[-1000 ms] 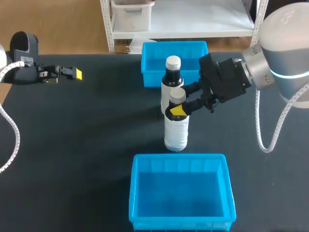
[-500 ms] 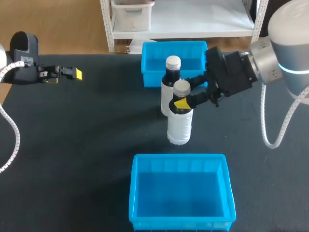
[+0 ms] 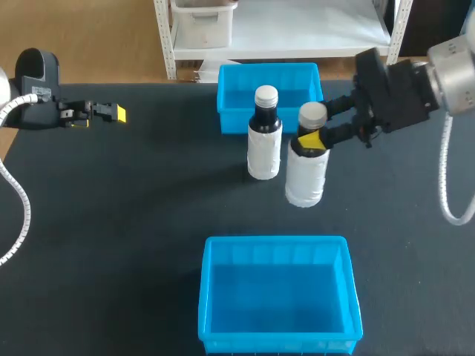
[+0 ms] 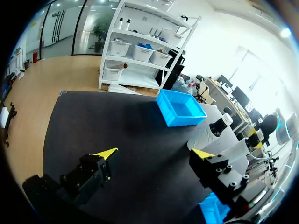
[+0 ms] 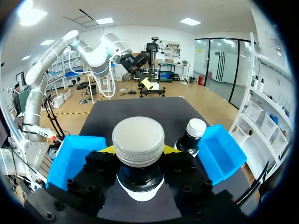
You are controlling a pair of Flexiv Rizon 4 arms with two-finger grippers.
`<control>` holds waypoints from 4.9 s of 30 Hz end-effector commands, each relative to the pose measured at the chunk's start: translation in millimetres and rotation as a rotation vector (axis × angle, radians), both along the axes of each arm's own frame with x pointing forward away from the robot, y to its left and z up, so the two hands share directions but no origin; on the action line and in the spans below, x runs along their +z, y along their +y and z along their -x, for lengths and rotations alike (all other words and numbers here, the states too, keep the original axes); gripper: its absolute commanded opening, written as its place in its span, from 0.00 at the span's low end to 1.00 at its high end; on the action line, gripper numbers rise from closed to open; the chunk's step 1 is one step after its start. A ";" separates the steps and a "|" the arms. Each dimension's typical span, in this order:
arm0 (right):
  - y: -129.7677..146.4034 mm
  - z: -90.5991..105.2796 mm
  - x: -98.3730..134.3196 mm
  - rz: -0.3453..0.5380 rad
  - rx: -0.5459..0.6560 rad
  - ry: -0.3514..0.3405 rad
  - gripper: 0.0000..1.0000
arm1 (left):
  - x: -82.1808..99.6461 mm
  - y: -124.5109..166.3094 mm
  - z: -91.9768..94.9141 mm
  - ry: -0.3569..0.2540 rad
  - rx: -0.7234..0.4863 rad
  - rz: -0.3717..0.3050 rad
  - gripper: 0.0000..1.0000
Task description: Pick up the bottle, and place it in the far bin if it is heavy, or in the near bin if it is light.
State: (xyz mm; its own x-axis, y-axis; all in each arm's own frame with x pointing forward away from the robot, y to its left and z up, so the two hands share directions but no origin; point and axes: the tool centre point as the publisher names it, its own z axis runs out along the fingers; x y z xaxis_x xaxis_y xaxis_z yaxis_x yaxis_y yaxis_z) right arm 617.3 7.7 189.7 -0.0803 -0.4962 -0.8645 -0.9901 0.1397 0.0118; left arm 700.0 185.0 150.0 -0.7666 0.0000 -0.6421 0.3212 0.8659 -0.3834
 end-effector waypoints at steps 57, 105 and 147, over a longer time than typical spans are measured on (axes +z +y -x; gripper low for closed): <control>100.3 150.6 9.1 -0.098 0.185 0.031 0.00 | 0.0 0.0 0.0 0.000 0.000 0.000 1.00; 114.6 152.4 -47.7 -0.018 0.200 0.103 0.71 | 0.0 0.0 0.0 0.000 0.000 0.000 1.00; -33.9 61.3 -28.7 0.067 -0.043 0.036 1.00 | 0.0 0.0 0.0 0.000 0.000 0.000 1.00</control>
